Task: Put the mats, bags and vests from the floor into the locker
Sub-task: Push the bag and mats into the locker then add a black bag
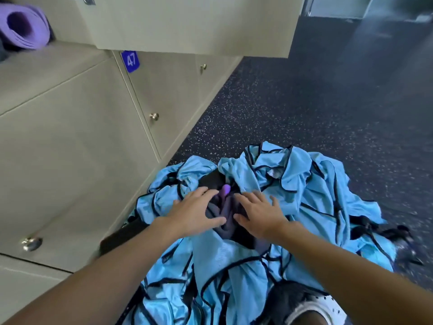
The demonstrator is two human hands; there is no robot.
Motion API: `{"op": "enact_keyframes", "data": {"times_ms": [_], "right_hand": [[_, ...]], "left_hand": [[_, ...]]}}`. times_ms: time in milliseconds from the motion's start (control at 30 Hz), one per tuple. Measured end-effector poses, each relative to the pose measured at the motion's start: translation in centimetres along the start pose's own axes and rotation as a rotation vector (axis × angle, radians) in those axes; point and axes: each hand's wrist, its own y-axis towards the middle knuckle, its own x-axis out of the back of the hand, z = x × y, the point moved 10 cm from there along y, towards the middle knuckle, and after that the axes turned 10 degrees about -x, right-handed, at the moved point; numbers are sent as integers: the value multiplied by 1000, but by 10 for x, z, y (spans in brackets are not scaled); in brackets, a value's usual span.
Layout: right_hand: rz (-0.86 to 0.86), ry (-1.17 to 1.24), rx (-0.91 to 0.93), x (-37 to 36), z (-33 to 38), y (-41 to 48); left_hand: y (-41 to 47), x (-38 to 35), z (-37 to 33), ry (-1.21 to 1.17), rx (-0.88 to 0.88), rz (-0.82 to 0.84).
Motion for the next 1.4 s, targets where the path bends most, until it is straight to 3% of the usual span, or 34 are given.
{"op": "enact_keyframes", "data": {"times_ms": [133,300,533,700,767,833,933,1033,1100,1233,1400], "right_hand": [[74,-133,-108,-10,-62,-2],[101,-205,-208,-12,-137,-4],[23,-53,-151,-9,-117,-3],[-233,-184,-34,14,-89,-18],[-403,-92,-116,34,-93,-27],[-443,32,-302,40,-116,-33],[-205,229,-533,9,-160,-33],[-40,451,-569,-31,-191,-37],[-33,572,-554,-46,-199,-41],[-205,725,-513,-36,-222,-51],[-526,736,-704,10,-297,-87]], "left_hand": [[13,-39,-14,-24,5,113],[20,-53,-21,57,16,72],[12,-41,-11,94,-21,-54],[-7,-13,18,254,152,-88],[-11,-4,6,338,164,-69],[-6,2,-22,366,94,-91],[11,1,-73,327,-82,-93],[33,-12,-106,282,-167,-3],[47,-30,-116,244,-171,91],[58,-69,-121,256,-170,272],[62,-84,-111,293,-151,275]]}}
